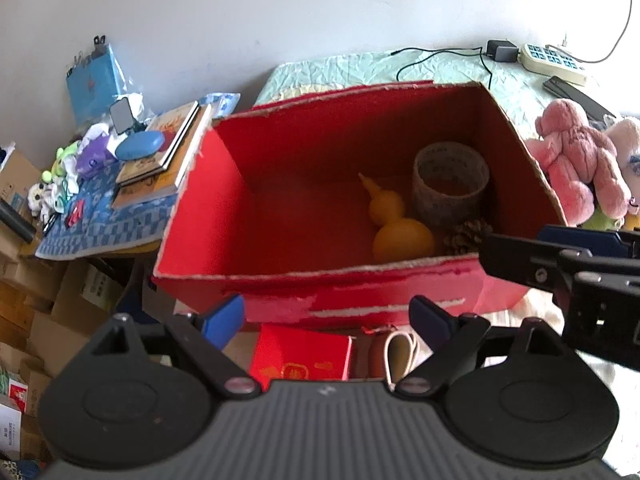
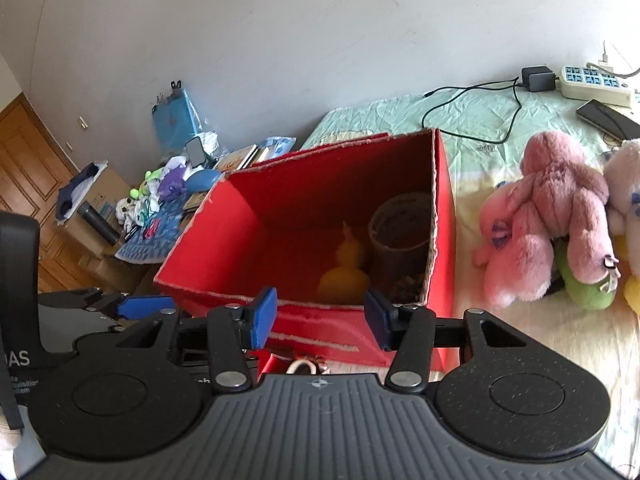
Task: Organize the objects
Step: 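Lift the open right gripper out of the box and back, then lower the right gripper onto the coiled cream cable and close on it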
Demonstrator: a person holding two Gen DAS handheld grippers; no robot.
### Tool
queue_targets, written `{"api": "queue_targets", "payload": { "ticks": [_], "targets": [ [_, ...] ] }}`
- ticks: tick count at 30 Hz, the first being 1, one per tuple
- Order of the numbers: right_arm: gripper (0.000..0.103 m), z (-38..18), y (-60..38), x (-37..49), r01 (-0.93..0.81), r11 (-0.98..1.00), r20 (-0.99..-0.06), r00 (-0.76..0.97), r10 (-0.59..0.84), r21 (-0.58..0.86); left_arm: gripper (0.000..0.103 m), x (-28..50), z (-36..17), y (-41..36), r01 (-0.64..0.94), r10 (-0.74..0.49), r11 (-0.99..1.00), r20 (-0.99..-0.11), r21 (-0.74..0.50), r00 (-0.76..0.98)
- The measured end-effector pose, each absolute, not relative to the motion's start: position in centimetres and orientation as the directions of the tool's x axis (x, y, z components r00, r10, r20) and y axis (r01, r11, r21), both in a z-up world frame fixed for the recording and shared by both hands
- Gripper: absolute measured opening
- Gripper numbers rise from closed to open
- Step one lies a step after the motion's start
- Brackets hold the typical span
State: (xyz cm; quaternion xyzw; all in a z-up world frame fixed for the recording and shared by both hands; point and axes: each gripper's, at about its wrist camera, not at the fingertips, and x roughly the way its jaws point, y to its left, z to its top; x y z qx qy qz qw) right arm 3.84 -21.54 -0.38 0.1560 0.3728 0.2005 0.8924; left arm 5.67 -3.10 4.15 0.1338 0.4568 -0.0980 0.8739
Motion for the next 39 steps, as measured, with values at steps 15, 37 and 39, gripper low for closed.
{"api": "queue_targets", "payload": {
  "ticks": [15,37,39],
  "targets": [
    [0.042,-2.8,-21.9,2.5,-0.229,0.832,-0.63,0.561,0.537,0.506,0.09,4.2,2.1,-3.3,0.312,-0.036,0.939,-0.859,0.146,0.51],
    [0.043,-7.1,-22.1,2.8,-0.059,0.779,-0.7,0.401,0.592,0.625,0.086,3.0,-1.9,-3.0,0.386,-0.092,0.919,-0.911,0.077,0.402],
    [0.043,-7.2,-21.9,2.9,-0.055,0.772,-0.698,0.392,0.6,0.633,0.085,3.0,-2.1,-2.8,0.396,-0.11,0.917,-0.914,0.058,0.389]
  ]
}}
